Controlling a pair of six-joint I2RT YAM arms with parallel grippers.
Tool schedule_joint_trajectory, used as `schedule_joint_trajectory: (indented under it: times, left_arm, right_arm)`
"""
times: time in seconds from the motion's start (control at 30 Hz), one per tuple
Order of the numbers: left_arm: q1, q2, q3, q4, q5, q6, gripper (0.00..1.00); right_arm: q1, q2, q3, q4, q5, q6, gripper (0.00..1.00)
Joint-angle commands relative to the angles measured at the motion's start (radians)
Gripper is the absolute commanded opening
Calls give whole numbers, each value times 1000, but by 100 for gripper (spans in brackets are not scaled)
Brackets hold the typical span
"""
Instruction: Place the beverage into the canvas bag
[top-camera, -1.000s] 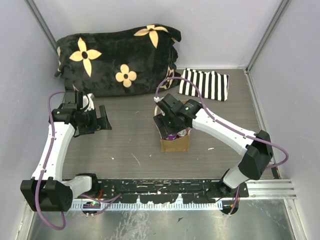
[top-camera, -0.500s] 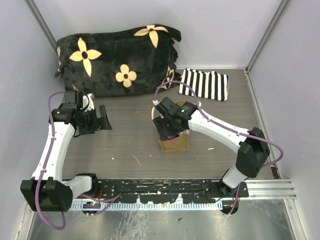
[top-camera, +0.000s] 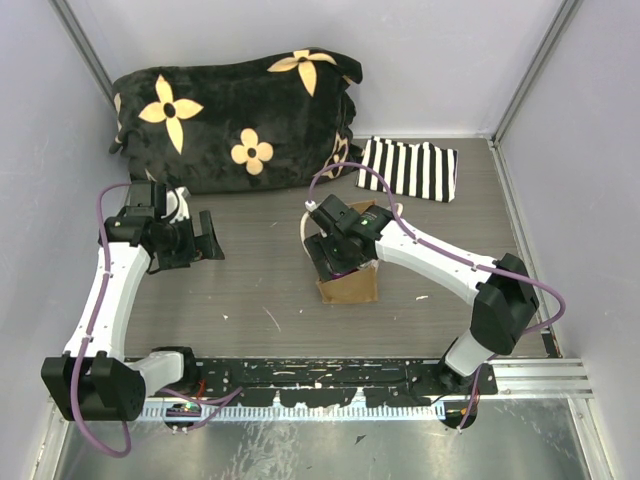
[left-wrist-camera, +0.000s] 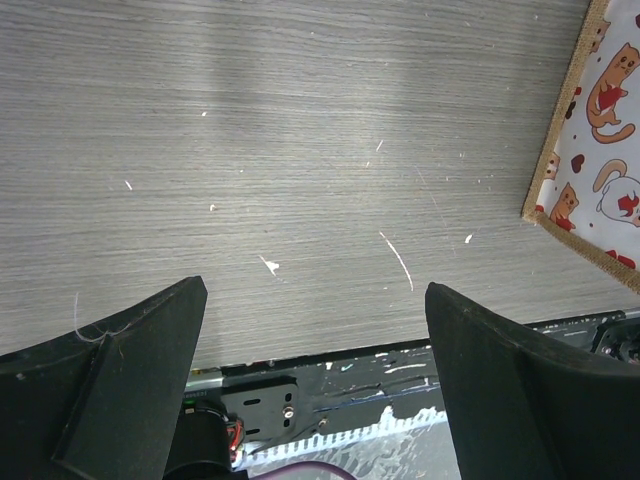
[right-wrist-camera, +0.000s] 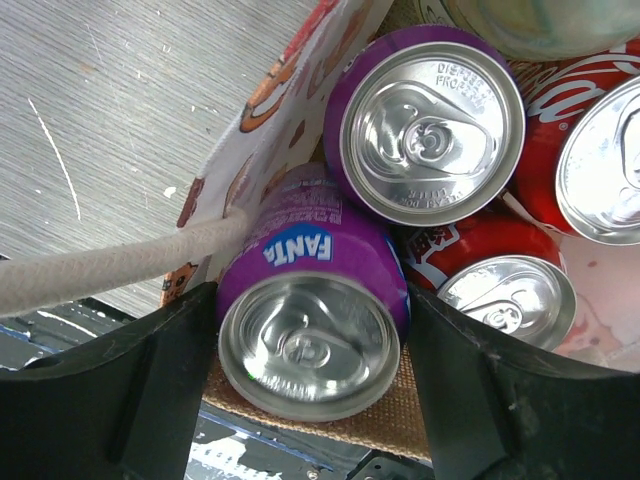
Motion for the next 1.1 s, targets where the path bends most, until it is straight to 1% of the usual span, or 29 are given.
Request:
schedule_joint_trajectory:
  times: [0.0, 0.17, 0.33, 0.5, 0.7, 0.8, 0.87, 0.93, 1.07]
  left_arm:
    - [5, 12, -15, 21, 25, -4, 98]
    - [5, 11, -16, 21, 28, -3, 98]
    - [5, 11, -16, 22, 30, -2, 98]
    - [5, 10, -15, 22, 29, -3, 98]
    - [5, 10, -15, 21, 31, -3, 98]
    - [5, 7, -16, 22, 33, -3, 98]
    - [7, 7, -15, 20, 33, -2, 98]
    - [5, 6, -15, 21, 33, -3, 98]
    - [5, 5, -15, 19, 32, -4, 98]
  right_arm:
    - [18, -25, 23, -14, -28, -6, 79]
    - [18, -35, 37, -21, -20, -4, 84]
    - [18, -48, 53, -25, -10, 1, 84]
    - [18, -68, 103, -43, 12, 5, 84]
    - [18, -80, 151, -70, 32, 5, 80]
    - [17, -84, 152, -73, 35, 9, 73]
    - [18, -89, 150, -75, 39, 13, 65]
    - [17, -94, 143, -76, 45, 17, 55]
    - [16, -97, 125, -76, 54, 19, 31]
